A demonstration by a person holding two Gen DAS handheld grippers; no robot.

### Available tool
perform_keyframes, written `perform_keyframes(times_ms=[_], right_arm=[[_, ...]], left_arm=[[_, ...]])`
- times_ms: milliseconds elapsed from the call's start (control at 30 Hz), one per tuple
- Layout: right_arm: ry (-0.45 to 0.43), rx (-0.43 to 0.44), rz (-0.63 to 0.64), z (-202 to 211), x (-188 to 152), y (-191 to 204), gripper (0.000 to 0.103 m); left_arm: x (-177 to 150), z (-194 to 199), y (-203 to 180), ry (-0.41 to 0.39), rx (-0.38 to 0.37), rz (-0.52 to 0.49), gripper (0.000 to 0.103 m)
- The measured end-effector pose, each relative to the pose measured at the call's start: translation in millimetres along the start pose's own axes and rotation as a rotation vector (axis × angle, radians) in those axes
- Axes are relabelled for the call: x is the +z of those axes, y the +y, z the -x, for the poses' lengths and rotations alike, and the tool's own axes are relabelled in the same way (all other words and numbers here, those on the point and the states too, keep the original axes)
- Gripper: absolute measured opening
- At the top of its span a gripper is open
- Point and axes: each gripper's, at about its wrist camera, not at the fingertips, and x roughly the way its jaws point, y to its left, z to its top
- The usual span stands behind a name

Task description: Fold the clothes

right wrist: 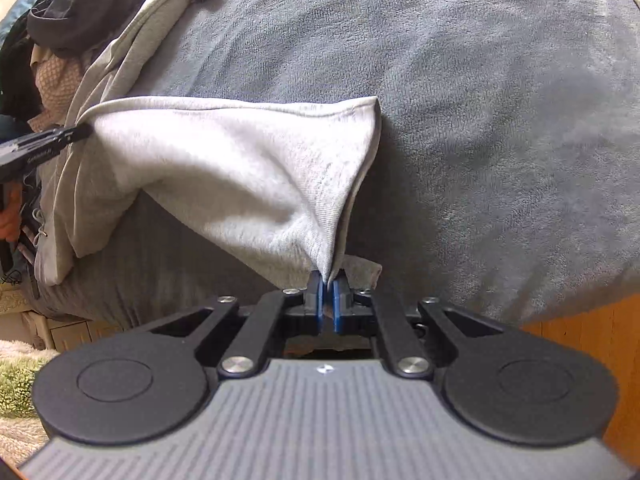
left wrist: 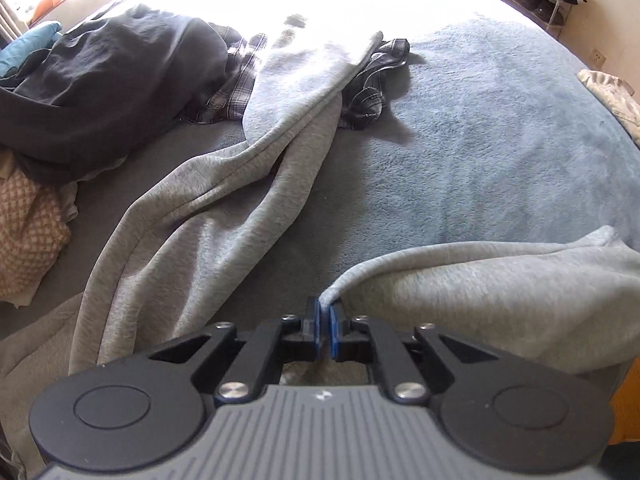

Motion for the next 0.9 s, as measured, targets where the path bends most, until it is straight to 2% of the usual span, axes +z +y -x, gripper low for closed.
perform_keyframes(times_ms=[33, 67, 100, 167, 200, 300, 400, 533, 567, 633, 667, 700, 767, 833, 900], right_arm=[[-0.007, -0.008, 0.003, 0, -2, -2, 0.003], [-0.01, -0.028, -0.001, -5, -2, -5, 0.003], [-0.012, -0.049, -0.005, -10, -1, -8, 0.003], [-0.008, -0.078, -0.027, -23, 4, -17, 0.003], [-0.005, -0.09, -0.037, -30, 6, -21, 0.003], [0.0, -0.112, -0.039, -44, 14, -28, 0.003], [-0.006, -0.125, -0.03, -47, 20, -30, 0.004], [0.005, -0.154, -0.015, -48, 29, -31, 0.006], [0.029, -0.178, 0.0, -47, 31, -30, 0.008], [0.079, -0.26, 0.063, -43, 35, -26, 0.021], [0.082, -0.295, 0.103, -36, 36, -23, 0.034], [0.082, -0.328, 0.145, -29, 36, -18, 0.036], [0.022, -0.373, 0.25, -10, 37, 1, 0.036], [-0.04, -0.348, 0.391, 5, 38, 32, 0.037], [-0.066, -0.268, 0.6, 5, 42, 85, 0.039]], left_arm=[[3, -9, -2, 0.024, -0.003, -0.009, 0.023], [4, -17, -4, 0.052, -0.004, -0.022, 0.036], [4, -21, -8, 0.075, 0.004, -0.039, 0.045], [0, -17, -12, 0.077, 0.034, -0.066, 0.046], [-3, -9, -11, 0.065, 0.043, -0.07, 0.05], [-18, 25, 6, 0.018, 0.068, 0.0, 0.059], [-45, 64, 41, -0.004, 0.095, 0.179, 0.059], [-102, 101, 87, 0.004, 0.144, 0.478, 0.06], [-119, 107, 98, 0.015, 0.162, 0.557, 0.06], [-158, 118, 120, 0.034, 0.187, 0.732, 0.06], [-177, 121, 126, 0.044, 0.194, 0.814, 0.06], [-195, 121, 131, 0.055, 0.198, 0.887, 0.06], [-229, 121, 137, 0.076, 0.206, 1.019, 0.059], [-255, 115, 137, 0.099, 0.204, 1.107, 0.057], [-270, 104, 134, 0.112, 0.172, 1.171, 0.056]])
